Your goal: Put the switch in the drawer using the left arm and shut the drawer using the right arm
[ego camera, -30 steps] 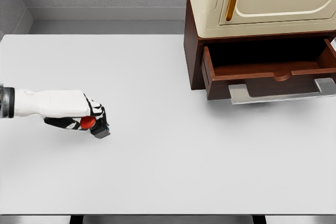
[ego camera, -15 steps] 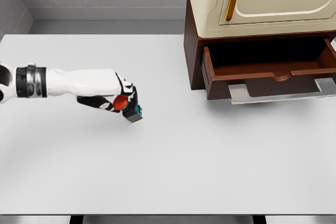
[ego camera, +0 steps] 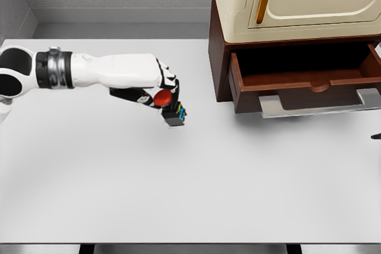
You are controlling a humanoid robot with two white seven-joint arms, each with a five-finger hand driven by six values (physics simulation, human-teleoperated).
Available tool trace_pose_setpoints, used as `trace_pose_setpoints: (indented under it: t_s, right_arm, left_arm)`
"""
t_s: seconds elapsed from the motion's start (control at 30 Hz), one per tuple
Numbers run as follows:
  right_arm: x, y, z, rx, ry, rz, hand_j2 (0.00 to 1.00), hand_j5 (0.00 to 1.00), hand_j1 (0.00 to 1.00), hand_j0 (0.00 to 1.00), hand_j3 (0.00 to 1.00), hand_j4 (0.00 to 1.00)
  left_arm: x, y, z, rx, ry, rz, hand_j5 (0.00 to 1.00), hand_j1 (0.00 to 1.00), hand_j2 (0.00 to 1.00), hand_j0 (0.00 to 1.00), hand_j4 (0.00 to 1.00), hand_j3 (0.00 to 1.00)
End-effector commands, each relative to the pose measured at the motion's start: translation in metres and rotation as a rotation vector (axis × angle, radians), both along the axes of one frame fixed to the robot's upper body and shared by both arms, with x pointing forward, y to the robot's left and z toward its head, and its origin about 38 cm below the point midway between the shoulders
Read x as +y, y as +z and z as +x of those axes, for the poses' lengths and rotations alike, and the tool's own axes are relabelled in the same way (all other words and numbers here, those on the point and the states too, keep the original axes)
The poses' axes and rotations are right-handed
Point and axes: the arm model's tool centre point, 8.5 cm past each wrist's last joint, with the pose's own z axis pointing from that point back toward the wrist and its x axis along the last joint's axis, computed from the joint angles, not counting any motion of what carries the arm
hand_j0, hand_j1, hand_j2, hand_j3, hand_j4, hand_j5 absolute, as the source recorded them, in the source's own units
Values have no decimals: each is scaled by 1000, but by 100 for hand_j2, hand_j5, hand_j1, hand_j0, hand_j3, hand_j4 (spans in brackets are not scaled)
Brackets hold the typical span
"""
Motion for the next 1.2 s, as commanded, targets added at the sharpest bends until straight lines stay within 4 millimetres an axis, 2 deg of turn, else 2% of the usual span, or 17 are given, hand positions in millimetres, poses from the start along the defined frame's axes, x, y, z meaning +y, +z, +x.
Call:
trace_pose_setpoints:
  t_s: [0.0, 0.07, 0.33, 0.4, 0.53, 0.7, 0.77, 0.9, 1.07, 1.17]
  right_arm:
    - [9, -7, 3, 23, 33, 15, 66, 66, 66, 66, 66, 66]
    - [18, -12, 7, 32, 57, 28, 66, 66, 66, 66, 66, 66]
    - [17, 0, 18, 15, 87, -8, 66, 66, 66, 66, 66, 66]
    - [17, 2, 20, 11, 89, -13, 55, 55, 55, 55, 55, 55]
    - [17, 6, 22, -8, 90, -13, 54, 54, 54, 54, 54, 54]
    - [17, 12, 27, -27, 92, -15, 54, 54, 54, 54, 54, 54]
    - [17, 13, 28, -33, 92, -15, 54, 54, 54, 54, 54, 54]
    - [18, 13, 28, -35, 94, -13, 44, 44, 44, 44, 44, 44]
    - [25, 12, 34, -37, 116, -3, 44, 44, 44, 44, 44, 44]
    - [25, 13, 35, -42, 117, -5, 44, 44, 44, 44, 44, 44]
  left_arm:
    - [-9, 1, 0, 5, -15, -21, 38, 38, 38, 38, 38, 38]
    - [-17, 8, 0, -9, -29, -50, 38, 38, 38, 38, 38, 38]
    - [-55, 15, 3, -8, -89, -126, 34, 34, 34, 34, 34, 34]
    - [-58, 16, 10, -3, -80, -136, 33, 33, 33, 33, 33, 33]
    - [-70, 8, 28, 41, -50, -162, 33, 33, 33, 33, 33, 33]
    - [-96, 4, 43, 82, -47, -201, 33, 33, 33, 33, 33, 33]
    - [-108, 6, 40, 85, -69, -217, 33, 33, 33, 33, 33, 33]
    - [-116, 6, 41, 92, -77, -226, 33, 33, 33, 33, 33, 33]
    - [-119, 12, 40, 91, -87, -239, 33, 33, 33, 33, 33, 33]
    - [-119, 30, 41, 102, -108, -290, 33, 33, 33, 33, 33, 33]
